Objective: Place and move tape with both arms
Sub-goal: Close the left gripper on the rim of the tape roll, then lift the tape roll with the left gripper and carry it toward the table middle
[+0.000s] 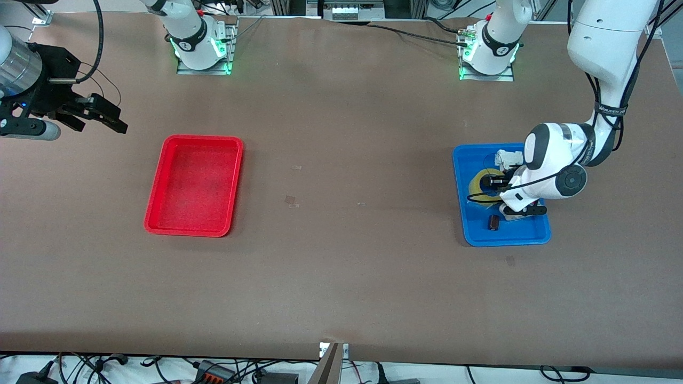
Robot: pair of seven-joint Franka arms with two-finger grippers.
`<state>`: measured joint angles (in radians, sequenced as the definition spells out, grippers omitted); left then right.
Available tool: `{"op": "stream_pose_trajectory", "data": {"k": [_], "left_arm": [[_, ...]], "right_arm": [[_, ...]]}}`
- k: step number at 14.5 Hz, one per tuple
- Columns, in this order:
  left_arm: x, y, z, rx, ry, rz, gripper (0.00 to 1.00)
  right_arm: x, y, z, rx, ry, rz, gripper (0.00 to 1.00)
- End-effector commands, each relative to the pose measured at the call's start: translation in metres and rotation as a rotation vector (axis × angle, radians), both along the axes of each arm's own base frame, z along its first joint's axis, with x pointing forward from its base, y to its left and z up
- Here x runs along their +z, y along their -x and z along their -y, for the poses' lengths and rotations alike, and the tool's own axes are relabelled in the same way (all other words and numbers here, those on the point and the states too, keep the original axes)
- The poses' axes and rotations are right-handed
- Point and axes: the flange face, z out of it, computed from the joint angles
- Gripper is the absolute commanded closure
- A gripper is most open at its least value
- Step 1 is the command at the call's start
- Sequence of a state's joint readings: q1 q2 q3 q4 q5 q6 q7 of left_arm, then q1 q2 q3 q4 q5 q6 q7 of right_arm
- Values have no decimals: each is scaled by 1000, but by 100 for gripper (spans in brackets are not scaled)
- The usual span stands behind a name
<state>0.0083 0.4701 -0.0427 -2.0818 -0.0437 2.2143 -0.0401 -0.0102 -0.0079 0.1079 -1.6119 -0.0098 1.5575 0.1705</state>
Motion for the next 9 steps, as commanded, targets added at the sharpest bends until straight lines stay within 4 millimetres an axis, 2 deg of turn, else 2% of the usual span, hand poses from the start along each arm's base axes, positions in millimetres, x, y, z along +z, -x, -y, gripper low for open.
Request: {"op": "stream_pose_trajectory", "data": {"k": [1,3,5,9], "left_arm": [[4,-4,0,-2,-10,2,77],[14,-8,0,0,-9,11,84],[35,-15,2,-4,-9,0,85],[88,-16,40,-30,-24,4,85]], "right_arm": [[3,1,2,18,3,7,2],[3,1,1,19,3,5,2],[3,1,2,18,3,5,2],[3,1,2,18,3,7,2]]}}
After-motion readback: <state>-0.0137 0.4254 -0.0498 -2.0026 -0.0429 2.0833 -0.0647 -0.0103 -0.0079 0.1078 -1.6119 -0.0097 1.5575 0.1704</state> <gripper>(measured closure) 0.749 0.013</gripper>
